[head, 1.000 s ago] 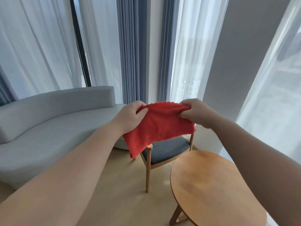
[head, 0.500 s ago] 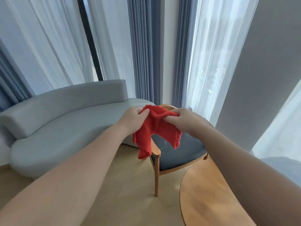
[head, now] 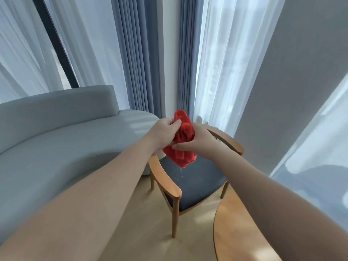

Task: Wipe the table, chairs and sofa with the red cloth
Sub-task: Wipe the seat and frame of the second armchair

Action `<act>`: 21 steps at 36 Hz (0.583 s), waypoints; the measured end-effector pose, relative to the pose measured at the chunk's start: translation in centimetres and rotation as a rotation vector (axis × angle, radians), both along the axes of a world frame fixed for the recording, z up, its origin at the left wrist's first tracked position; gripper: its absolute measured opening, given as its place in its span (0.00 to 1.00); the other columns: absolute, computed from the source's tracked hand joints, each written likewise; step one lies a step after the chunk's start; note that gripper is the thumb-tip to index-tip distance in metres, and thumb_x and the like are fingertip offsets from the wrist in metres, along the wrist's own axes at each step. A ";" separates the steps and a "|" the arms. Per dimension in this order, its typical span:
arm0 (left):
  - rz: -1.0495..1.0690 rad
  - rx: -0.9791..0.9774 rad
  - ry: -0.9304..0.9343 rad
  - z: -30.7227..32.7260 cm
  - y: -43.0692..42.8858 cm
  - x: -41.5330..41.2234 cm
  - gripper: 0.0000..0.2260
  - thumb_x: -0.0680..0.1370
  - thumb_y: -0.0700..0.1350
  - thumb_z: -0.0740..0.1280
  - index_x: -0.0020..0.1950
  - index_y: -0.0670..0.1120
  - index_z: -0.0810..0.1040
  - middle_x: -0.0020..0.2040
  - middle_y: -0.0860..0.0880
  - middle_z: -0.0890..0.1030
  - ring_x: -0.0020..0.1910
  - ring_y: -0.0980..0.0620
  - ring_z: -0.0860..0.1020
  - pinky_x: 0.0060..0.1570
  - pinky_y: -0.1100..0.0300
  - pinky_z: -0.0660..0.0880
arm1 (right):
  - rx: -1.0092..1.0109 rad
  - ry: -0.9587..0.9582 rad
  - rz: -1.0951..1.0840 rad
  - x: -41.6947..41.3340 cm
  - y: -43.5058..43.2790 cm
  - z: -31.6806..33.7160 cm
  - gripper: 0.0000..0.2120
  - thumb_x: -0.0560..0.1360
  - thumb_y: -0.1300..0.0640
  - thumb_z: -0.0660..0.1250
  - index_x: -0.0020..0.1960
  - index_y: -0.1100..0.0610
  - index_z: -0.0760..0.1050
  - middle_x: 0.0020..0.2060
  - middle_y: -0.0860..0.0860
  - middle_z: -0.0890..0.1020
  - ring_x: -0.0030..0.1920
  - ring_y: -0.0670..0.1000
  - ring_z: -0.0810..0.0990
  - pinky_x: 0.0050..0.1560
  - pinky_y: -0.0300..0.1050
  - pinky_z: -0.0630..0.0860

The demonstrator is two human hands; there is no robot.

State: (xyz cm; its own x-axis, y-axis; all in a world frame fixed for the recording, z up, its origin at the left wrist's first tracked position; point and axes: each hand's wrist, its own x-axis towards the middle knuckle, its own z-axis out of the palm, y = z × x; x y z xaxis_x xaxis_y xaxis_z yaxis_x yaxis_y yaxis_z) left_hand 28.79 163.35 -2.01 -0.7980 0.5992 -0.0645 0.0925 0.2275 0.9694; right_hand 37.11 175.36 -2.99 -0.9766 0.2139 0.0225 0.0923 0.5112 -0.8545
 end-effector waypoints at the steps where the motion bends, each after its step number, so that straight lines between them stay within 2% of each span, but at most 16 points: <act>1: -0.042 0.018 -0.036 -0.2 0.2 -1.4 0.11 0.81 0.48 0.60 0.44 0.45 0.78 0.42 0.43 0.82 0.43 0.46 0.81 0.52 0.44 0.79 | 0.003 0.025 -0.050 -1.3 -0.1 -0.2 0.24 0.62 0.49 0.80 0.54 0.50 0.75 0.44 0.45 0.82 0.47 0.45 0.81 0.50 0.43 0.79; 3: -0.121 0.014 -0.053 -0.4 0.5 -3.9 0.12 0.82 0.48 0.59 0.47 0.43 0.78 0.46 0.41 0.82 0.45 0.46 0.81 0.51 0.47 0.80 | 0.040 0.064 -0.138 -3.5 -0.1 -0.5 0.14 0.66 0.59 0.76 0.46 0.49 0.74 0.38 0.44 0.80 0.40 0.42 0.79 0.42 0.38 0.75; 4: -0.155 -0.007 -0.034 -0.5 0.7 -5.2 0.13 0.82 0.48 0.59 0.49 0.41 0.78 0.47 0.40 0.82 0.46 0.46 0.81 0.52 0.48 0.79 | 0.076 0.071 -0.190 -4.5 0.0 -0.5 0.13 0.67 0.65 0.72 0.42 0.49 0.73 0.34 0.44 0.78 0.36 0.41 0.77 0.39 0.38 0.71; 6: -0.213 -0.040 0.018 -0.8 1.0 -7.9 0.17 0.81 0.51 0.59 0.51 0.38 0.79 0.44 0.42 0.82 0.45 0.47 0.81 0.53 0.48 0.78 | 0.121 0.066 -0.297 -6.0 0.4 -0.7 0.13 0.68 0.68 0.65 0.39 0.50 0.71 0.32 0.45 0.76 0.33 0.41 0.74 0.35 0.36 0.69; 8: -0.241 -0.083 0.128 -1.5 1.5 -10.5 0.19 0.75 0.58 0.61 0.47 0.45 0.81 0.42 0.47 0.83 0.45 0.47 0.81 0.54 0.47 0.77 | 0.106 0.054 -0.377 -7.1 1.0 -1.1 0.12 0.69 0.68 0.64 0.40 0.51 0.73 0.32 0.46 0.76 0.33 0.44 0.74 0.35 0.34 0.71; 9: -0.243 -0.100 0.189 -2.1 1.9 -11.6 0.18 0.71 0.62 0.61 0.47 0.50 0.82 0.42 0.50 0.83 0.46 0.48 0.81 0.54 0.48 0.77 | 0.077 0.053 -0.407 -7.5 1.4 -1.3 0.11 0.68 0.68 0.64 0.40 0.52 0.73 0.33 0.48 0.77 0.33 0.46 0.74 0.36 0.37 0.73; 11: -0.238 -0.096 0.249 -3.0 2.6 -13.2 0.15 0.66 0.63 0.64 0.47 0.58 0.79 0.45 0.57 0.81 0.47 0.54 0.79 0.54 0.52 0.77 | -0.012 0.056 -0.453 -8.2 2.1 -1.7 0.07 0.67 0.67 0.65 0.41 0.57 0.75 0.37 0.56 0.78 0.36 0.51 0.77 0.39 0.45 0.77; 13: -0.299 -0.061 0.261 -4.1 3.4 -13.9 0.13 0.68 0.57 0.69 0.52 0.59 0.76 0.50 0.57 0.78 0.51 0.55 0.77 0.56 0.53 0.76 | -0.119 0.067 -0.498 -8.7 2.7 -2.2 0.12 0.63 0.62 0.66 0.46 0.57 0.77 0.45 0.61 0.80 0.42 0.57 0.81 0.43 0.51 0.81; 15: -0.445 -0.020 0.234 -5.0 4.2 -14.5 0.19 0.71 0.51 0.72 0.60 0.57 0.74 0.53 0.57 0.78 0.53 0.57 0.77 0.58 0.51 0.76 | -0.246 0.098 -0.550 -9.1 3.1 -2.7 0.17 0.63 0.60 0.68 0.52 0.56 0.77 0.47 0.59 0.82 0.47 0.58 0.83 0.46 0.53 0.82; 16: -0.528 -0.004 0.212 -5.3 4.5 -14.6 0.22 0.70 0.50 0.73 0.63 0.58 0.73 0.54 0.58 0.78 0.54 0.59 0.77 0.58 0.52 0.76 | -0.304 0.120 -0.575 -9.4 3.4 -3.0 0.18 0.64 0.62 0.68 0.54 0.56 0.77 0.47 0.58 0.83 0.47 0.57 0.83 0.46 0.52 0.82; 19: -0.678 -0.050 0.204 -6.3 6.2 -15.3 0.34 0.65 0.54 0.77 0.68 0.60 0.68 0.57 0.58 0.79 0.55 0.61 0.77 0.58 0.56 0.76 | -0.505 0.165 -0.647 -10.5 4.3 -3.8 0.13 0.73 0.67 0.66 0.56 0.57 0.75 0.48 0.57 0.82 0.47 0.55 0.83 0.46 0.48 0.80; 21: -0.694 -0.078 0.217 -6.9 7.4 -16.0 0.37 0.63 0.54 0.79 0.68 0.59 0.67 0.56 0.56 0.80 0.55 0.59 0.78 0.58 0.55 0.76 | -0.613 0.161 -0.665 -11.3 5.2 -4.4 0.12 0.75 0.68 0.64 0.57 0.58 0.74 0.48 0.57 0.81 0.47 0.55 0.81 0.46 0.49 0.79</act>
